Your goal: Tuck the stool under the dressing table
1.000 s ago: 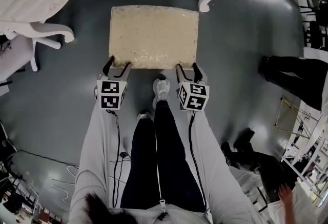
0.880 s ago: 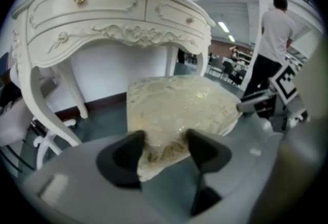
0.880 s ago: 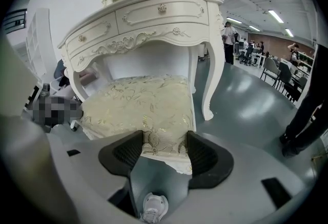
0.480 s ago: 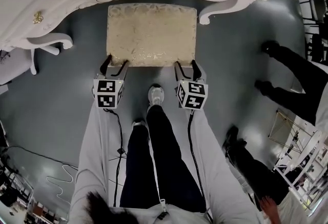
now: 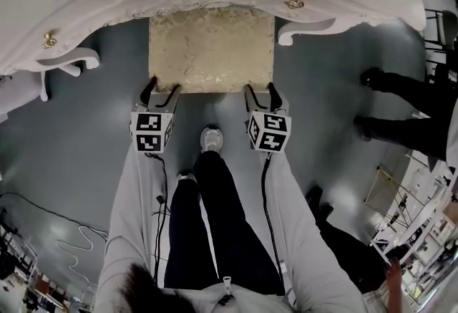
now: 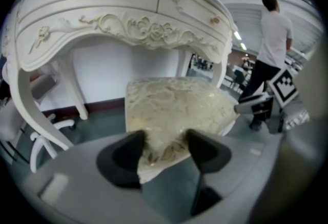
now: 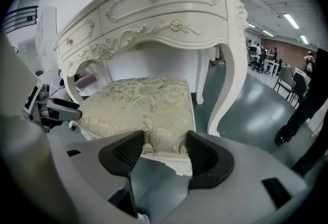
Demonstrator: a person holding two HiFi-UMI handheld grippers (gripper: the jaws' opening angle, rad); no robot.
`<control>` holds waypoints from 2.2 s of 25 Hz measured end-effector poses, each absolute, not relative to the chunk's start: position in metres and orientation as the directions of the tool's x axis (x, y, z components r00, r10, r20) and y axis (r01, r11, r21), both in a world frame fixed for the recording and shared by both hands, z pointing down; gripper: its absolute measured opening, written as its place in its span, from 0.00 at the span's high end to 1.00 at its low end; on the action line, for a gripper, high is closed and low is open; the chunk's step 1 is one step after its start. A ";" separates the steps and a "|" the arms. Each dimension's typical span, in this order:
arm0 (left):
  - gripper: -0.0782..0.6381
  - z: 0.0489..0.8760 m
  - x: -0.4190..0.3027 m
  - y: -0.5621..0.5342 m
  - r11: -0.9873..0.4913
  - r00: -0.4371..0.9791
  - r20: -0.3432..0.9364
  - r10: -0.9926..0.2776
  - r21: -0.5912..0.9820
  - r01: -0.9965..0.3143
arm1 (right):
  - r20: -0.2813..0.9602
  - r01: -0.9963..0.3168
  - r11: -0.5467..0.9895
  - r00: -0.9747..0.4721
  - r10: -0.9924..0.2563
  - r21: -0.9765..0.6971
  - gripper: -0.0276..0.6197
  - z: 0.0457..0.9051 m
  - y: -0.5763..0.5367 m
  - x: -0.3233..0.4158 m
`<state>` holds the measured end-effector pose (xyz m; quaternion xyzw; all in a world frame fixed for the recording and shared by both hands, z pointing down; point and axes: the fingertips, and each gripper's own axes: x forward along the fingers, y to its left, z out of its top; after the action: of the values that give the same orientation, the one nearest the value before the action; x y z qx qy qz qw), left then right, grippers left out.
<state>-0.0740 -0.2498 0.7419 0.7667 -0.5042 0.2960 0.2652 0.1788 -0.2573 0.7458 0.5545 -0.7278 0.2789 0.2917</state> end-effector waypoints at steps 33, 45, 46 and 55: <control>0.49 0.735 -0.072 -0.370 -0.294 0.239 0.696 -0.677 0.041 -0.955 | 0.692 -0.959 0.268 -0.256 -0.675 -0.093 0.54 0.739 -0.379 0.182; 0.49 0.732 -0.082 -0.397 -0.289 0.250 0.683 -0.687 0.060 -0.956 | 0.686 -0.952 0.295 -0.270 -0.675 -0.084 0.54 0.737 -0.412 0.171; 0.49 0.732 -0.082 -0.398 -0.287 0.249 0.682 -0.687 0.060 -0.956 | 0.686 -0.950 0.301 -0.272 -0.675 -0.081 0.54 0.737 -0.413 0.171; 0.49 0.725 -0.077 -0.393 -0.285 0.236 0.677 -0.697 0.040 -0.958 | 0.679 -0.947 0.312 -0.280 -0.678 -0.079 0.55 0.729 -0.407 0.176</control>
<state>-0.0774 -0.3931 0.7247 0.7509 -0.5510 0.2804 0.2322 0.1759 -0.4067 0.7287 0.5333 -0.7618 0.2445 0.2748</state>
